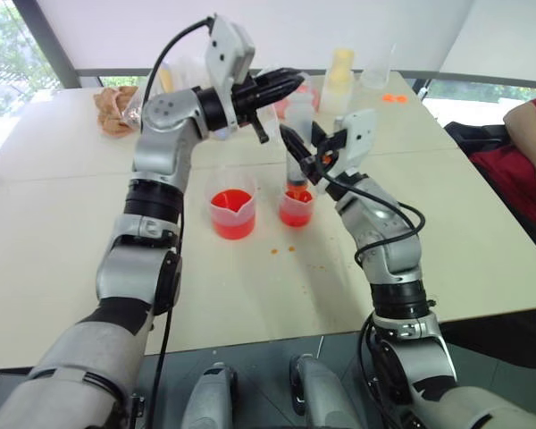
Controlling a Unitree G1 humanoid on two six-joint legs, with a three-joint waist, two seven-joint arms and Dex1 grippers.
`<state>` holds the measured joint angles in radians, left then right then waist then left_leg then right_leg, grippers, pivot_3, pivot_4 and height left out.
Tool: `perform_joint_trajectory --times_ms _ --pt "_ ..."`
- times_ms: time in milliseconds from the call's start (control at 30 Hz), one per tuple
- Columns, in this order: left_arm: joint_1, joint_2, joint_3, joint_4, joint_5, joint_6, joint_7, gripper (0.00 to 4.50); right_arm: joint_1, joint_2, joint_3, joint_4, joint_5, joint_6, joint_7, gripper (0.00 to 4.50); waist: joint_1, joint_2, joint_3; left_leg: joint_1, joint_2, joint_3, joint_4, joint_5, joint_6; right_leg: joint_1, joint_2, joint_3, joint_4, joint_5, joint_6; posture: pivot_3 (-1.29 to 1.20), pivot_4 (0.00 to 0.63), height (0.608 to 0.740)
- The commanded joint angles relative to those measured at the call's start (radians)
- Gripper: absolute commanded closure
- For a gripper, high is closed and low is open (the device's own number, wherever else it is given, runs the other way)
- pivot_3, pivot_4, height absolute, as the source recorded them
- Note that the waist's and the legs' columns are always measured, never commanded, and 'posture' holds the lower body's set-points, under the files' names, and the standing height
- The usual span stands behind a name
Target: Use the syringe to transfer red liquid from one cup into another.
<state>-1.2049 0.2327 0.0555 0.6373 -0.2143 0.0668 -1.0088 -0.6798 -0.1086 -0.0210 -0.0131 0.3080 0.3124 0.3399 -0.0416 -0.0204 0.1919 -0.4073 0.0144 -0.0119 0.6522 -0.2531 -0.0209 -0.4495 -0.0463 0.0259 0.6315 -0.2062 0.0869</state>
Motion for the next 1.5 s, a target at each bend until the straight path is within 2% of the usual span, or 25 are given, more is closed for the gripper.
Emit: perform_joint_trajectory --times_ms 33,333,433,600,733,867,967,1100,1233,1333,1400,1500 --pt "0.052 -0.052 -0.084 -0.04 -0.005 0.033 -0.061 4.47 -0.104 -0.008 -0.057 -0.041 0.014 -0.066 -0.025 3.03 0.0 0.0 0.0 0.0 0.0 0.0 0.0 0.0 0.0 0.0 0.0 0.0 0.0 0.0 0.0 0.0 0.15 0.74" --pt "0.068 -0.058 -0.077 -0.061 -0.017 0.055 -0.05 4.47 -0.117 -0.019 -0.062 -0.048 0.017 -0.067 -0.028 3.03 0.0 0.0 0.0 0.0 0.0 0.0 0.0 0.0 0.0 0.0 0.0 0.0 0.0 0.0 0.0 0.0 0.15 0.74" --pt "0.04 -0.05 -0.04 -0.058 -0.054 0.087 -0.04 3.41 -0.118 -0.019 -0.061 -0.051 0.018 -0.068 -0.028 3.03 0.003 0.0 0.0 0.0 0.0 0.0 0.0 0.0 0.0 0.0 0.0 0.0 0.0 0.0 0.0 0.0 0.15 0.74" --pt "0.008 -0.012 0.023 -0.074 -0.119 0.141 -0.018 1.01 -0.125 -0.02 -0.066 -0.061 0.019 -0.062 -0.025 3.03 0.0 0.0 0.0 0.0 0.0 0.0 0.0 0.0 0.0 0.0 0.0 0.0 0.0 0.0 0.0 0.0 0.15 0.74" --pt "0.007 0.047 0.16 -0.176 -0.323 0.362 0.002 1.01 -0.166 -0.02 -0.126 -0.075 0.1 0.029 -0.062 3.03 -0.012 0.0 0.0 0.001 0.001 0.0 0.0 0.0 0.0 0.0 0.001 0.0 0.001 0.0 0.0 0.0 0.15 0.74" --pt "0.144 0.142 0.099 -0.386 -0.327 0.465 -0.015 1.01 -0.236 -0.084 -0.233 -0.075 0.224 0.188 -0.11 3.03 -0.009 0.001 0.0 0.001 0.001 -0.001 -0.001 0.0 0.0 0.0 0.0 0.0 0.001 0.0 0.0 0.0 0.15 0.74" --pt "0.294 0.235 0.056 -0.605 -0.347 0.573 -0.004 1.01 -0.297 -0.205 -0.344 -0.028 0.343 0.428 -0.169 3.03 0.004 0.001 0.0 0.001 0.001 0.0 -0.001 0.0 0.0 0.0 -0.001 0.0 0.001 0.0 0.0 0.0 0.15 0.74" --pt "0.501 0.36 0.034 -0.918 -0.417 0.699 -0.005 1.01 -0.33 -0.399 -0.398 0.127 0.369 0.78 -0.22 3.03 0.017 0.001 0.0 0.0 0.001 0.0 0.0 0.0 0.0 0.0 -0.002 0.001 -0.001 0.0 0.0 0.0 0.15 0.74" --pt "0.658 0.43 0.024 -1.107 -0.454 0.749 0.025 1.01 -0.287 -0.503 -0.351 0.211 0.368 0.977 -0.151 3.03 0.025 0.001 0.0 0.001 0.0 0.001 -0.001 0.0 0.0 0.001 -0.001 0.002 -0.002 0.0 -0.001 0.0 0.15 0.74" --pt "0.793 0.492 -0.054 -1.183 -0.35 0.65 0.011 1.01 -0.25 -0.488 -0.35 0.258 0.4 1.131 -0.102 3.03 0.017 0.001 0.0 0.003 0.0 0.002 -0.001 0.0 0.0 0.003 0.0 0.003 -0.002 0.0 -0.001 0.0 0.15 0.74" --pt "0.834 0.492 -0.09 -1.192 -0.325 0.622 0.027 1.01 -0.226 -0.493 -0.289 0.254 0.386 1.147 -0.061 3.03 0.018 0.001 0.0 0.004 0.001 0.002 -0.002 0.0 0.0 0.003 0.001 0.003 -0.002 0.0 -0.001 0.0 0.15 0.74" --pt "0.868 0.444 -0.1 -1.203 -0.358 0.629 0.064 1.01 -0.202 -0.496 -0.199 0.299 0.339 1.111 -0.006 3.03 0.021 0.001 0.0 0.004 0.001 0.002 -0.001 0.0 0.0 0.003 0.001 0.003 -0.002 0.0 -0.001 0.0 0.15 0.74"
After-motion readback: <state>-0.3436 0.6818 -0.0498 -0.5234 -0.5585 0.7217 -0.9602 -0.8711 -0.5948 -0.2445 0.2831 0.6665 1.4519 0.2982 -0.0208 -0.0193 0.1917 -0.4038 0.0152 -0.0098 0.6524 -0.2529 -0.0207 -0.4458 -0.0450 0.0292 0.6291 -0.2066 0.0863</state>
